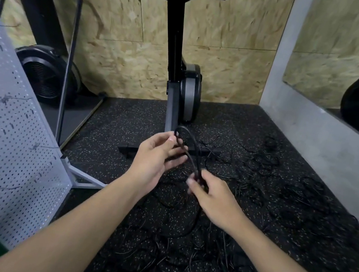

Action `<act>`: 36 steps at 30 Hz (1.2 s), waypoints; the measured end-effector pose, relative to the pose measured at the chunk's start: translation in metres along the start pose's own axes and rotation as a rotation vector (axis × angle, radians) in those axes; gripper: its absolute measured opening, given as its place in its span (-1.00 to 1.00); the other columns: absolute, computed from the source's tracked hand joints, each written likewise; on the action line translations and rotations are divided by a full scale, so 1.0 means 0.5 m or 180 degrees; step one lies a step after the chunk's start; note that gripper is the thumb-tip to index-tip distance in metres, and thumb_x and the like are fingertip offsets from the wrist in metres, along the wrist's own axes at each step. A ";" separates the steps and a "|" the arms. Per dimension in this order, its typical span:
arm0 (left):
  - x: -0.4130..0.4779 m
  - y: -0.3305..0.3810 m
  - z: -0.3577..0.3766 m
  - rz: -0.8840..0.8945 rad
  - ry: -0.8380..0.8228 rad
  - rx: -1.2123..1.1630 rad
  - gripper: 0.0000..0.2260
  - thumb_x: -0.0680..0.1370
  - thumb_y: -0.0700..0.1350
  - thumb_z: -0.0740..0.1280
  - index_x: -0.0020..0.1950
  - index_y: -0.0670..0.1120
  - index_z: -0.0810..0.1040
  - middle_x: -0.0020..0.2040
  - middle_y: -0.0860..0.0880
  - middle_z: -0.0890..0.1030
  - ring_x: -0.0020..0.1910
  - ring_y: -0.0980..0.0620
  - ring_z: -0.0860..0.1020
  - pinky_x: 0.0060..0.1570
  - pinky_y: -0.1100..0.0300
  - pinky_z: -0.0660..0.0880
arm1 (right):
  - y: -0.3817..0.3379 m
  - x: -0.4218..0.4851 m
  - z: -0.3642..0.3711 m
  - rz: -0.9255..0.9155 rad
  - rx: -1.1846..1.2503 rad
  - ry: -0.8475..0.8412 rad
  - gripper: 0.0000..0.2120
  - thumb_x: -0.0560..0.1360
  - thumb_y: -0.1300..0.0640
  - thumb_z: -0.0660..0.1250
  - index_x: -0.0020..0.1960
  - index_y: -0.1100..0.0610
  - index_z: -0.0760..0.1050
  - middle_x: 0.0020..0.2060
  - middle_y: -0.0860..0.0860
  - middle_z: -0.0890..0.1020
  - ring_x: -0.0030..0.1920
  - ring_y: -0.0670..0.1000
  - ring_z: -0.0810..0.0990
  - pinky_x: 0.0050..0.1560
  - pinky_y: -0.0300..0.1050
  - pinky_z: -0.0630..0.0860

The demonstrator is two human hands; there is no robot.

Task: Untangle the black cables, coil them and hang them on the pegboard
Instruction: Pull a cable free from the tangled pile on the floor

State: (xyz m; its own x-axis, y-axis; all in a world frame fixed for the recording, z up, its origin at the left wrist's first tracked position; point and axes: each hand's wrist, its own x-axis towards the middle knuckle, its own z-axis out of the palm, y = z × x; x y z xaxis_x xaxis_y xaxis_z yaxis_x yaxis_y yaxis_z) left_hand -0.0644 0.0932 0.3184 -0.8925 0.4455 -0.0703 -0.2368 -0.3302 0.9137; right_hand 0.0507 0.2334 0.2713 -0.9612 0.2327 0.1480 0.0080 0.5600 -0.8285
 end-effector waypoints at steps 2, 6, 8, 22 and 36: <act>-0.003 -0.027 -0.024 -0.0118 -0.0128 0.0430 -0.77 0.70 -0.22 0.27 0.33 -0.07 0.58 0.20 -0.07 0.70 0.21 -0.07 0.67 0.22 -0.07 0.62 | 0.004 0.007 -0.010 0.0099 0.0255 0.0096 -0.77 0.71 -0.06 0.21 -0.01 0.01 0.55 -0.26 0.00 0.64 -0.42 -0.07 0.44 -0.36 -0.15 0.35; -0.009 -0.113 -0.066 -0.0284 -0.1307 0.2464 -0.56 0.64 -0.28 0.30 0.44 0.12 0.46 0.30 0.06 0.62 0.35 0.08 0.55 0.37 0.06 0.50 | -0.002 0.020 -0.025 0.0281 0.1091 0.0216 -0.72 0.73 -0.03 0.16 0.05 0.09 0.57 -0.32 -0.05 0.59 -0.39 0.03 0.37 -0.45 -0.14 0.31; -0.010 -0.152 -0.064 -0.0379 -0.1808 0.2753 -0.59 0.61 -0.24 0.38 0.41 0.09 0.51 0.32 0.01 0.60 0.35 0.12 0.54 0.38 0.12 0.48 | -0.014 0.023 -0.028 0.0263 0.1165 0.0214 -0.70 0.74 -0.02 0.13 0.08 0.10 0.58 -0.34 -0.06 0.60 -0.38 0.02 0.41 -0.40 -0.16 0.39; 0.067 -0.202 -0.160 -0.0328 -0.1756 0.4564 -0.87 0.69 0.04 0.32 -0.02 0.05 0.58 -0.17 0.06 0.61 -0.28 0.11 0.51 -0.27 0.24 0.44 | 0.070 0.065 -0.071 0.0650 0.1060 0.0291 -0.73 0.76 0.18 0.11 0.37 0.10 0.50 -0.38 -0.10 0.40 -0.40 -0.13 0.44 0.04 0.13 0.69; 0.017 -0.088 -0.064 0.2140 -0.0597 0.3594 -0.91 0.53 -0.05 0.54 0.00 0.00 0.68 -0.10 0.15 0.59 -0.04 0.17 0.57 -0.03 0.42 0.43 | 0.077 0.041 -0.072 0.1546 -0.0357 -0.0690 -0.20 0.54 -0.50 0.15 0.61 -0.05 0.24 0.29 -0.08 0.55 0.09 0.00 0.60 -0.06 -0.11 0.56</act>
State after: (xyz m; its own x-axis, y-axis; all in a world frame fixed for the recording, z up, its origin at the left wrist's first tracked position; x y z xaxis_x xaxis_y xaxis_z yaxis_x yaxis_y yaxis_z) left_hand -0.0740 0.0846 0.2649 -0.6219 0.6061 0.4959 0.7555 0.2976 0.5837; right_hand 0.0415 0.2885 0.2620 -0.8743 0.3232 -0.3621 0.4834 0.5129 -0.7094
